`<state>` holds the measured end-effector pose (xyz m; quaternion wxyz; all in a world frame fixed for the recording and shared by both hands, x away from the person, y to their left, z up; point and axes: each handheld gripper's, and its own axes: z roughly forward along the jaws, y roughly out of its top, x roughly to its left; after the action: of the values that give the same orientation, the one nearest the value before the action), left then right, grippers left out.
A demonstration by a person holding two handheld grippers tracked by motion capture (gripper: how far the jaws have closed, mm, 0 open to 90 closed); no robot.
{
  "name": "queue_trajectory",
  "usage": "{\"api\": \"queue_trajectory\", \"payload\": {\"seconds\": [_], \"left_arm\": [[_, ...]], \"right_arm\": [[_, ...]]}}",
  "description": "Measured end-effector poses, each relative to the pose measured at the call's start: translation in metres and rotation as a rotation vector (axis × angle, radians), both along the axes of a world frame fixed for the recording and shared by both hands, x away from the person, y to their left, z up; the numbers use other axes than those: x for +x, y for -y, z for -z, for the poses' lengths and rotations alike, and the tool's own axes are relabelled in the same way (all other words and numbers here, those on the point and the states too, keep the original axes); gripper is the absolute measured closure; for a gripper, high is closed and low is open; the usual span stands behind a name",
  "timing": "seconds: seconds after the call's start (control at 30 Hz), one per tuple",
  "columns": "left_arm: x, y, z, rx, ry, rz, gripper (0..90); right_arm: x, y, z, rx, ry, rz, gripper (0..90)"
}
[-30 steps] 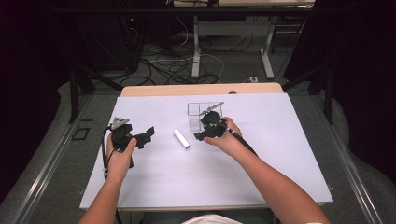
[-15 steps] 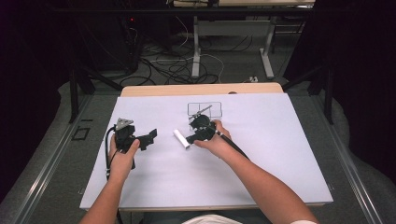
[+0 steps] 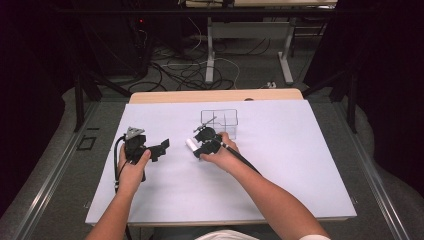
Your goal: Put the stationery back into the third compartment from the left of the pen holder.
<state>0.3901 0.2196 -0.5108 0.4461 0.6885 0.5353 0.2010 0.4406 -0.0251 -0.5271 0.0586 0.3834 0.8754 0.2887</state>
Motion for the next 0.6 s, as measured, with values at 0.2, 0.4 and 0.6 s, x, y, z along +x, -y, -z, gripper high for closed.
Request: {"api": "queue_trajectory", "payload": {"seconds": [0.2, 0.4, 0.6], "left_arm": [[0.0, 0.0, 0.001, 0.006, -0.002, 0.004, 2.7], [0.001, 0.0, 0.001, 0.003, -0.005, 0.004, 2.7], [0.001, 0.0, 0.001, 0.006, -0.008, 0.006, 2.7]], "right_arm": [[0.002, -0.003, 0.007, -0.029, -0.016, 0.008, 61.2], [0.003, -0.008, 0.012, 0.007, -0.011, 0.024, 62.7], [0.002, -0.013, 0.013, -0.053, -0.033, 0.021, 66.3]]}}
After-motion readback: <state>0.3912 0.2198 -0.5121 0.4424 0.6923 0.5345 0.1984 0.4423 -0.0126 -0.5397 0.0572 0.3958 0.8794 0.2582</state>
